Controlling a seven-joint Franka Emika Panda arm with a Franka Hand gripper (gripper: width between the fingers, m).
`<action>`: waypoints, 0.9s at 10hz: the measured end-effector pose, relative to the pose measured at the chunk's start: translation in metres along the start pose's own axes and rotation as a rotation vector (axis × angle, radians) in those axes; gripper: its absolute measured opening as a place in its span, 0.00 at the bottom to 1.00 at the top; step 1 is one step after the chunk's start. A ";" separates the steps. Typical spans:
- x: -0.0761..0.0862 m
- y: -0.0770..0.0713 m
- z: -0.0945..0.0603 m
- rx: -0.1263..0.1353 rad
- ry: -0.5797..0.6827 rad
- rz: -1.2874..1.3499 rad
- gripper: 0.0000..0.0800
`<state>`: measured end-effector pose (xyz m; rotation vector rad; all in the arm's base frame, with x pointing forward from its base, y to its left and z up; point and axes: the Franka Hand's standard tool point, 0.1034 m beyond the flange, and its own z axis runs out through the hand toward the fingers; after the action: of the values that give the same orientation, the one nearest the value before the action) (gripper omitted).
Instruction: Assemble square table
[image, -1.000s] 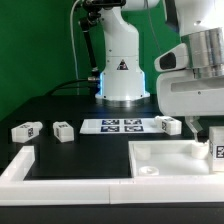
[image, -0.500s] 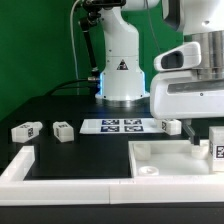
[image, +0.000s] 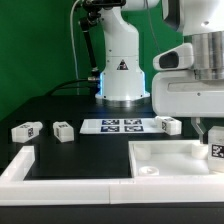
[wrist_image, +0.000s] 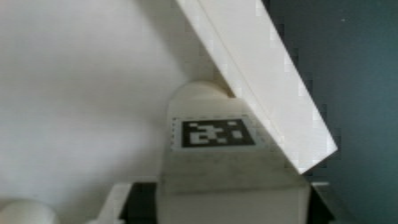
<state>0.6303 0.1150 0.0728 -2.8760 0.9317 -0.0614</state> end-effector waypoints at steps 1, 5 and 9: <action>0.000 0.001 0.000 0.002 -0.004 0.109 0.36; 0.000 0.005 0.002 0.092 -0.098 0.760 0.36; -0.004 0.000 0.003 0.114 -0.132 0.985 0.38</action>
Offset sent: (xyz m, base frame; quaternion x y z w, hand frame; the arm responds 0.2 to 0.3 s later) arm -0.0012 0.0029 0.0056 0.0394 -0.0898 0.3901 0.9155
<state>0.6273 0.1176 0.0694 -1.9906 2.0697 0.1540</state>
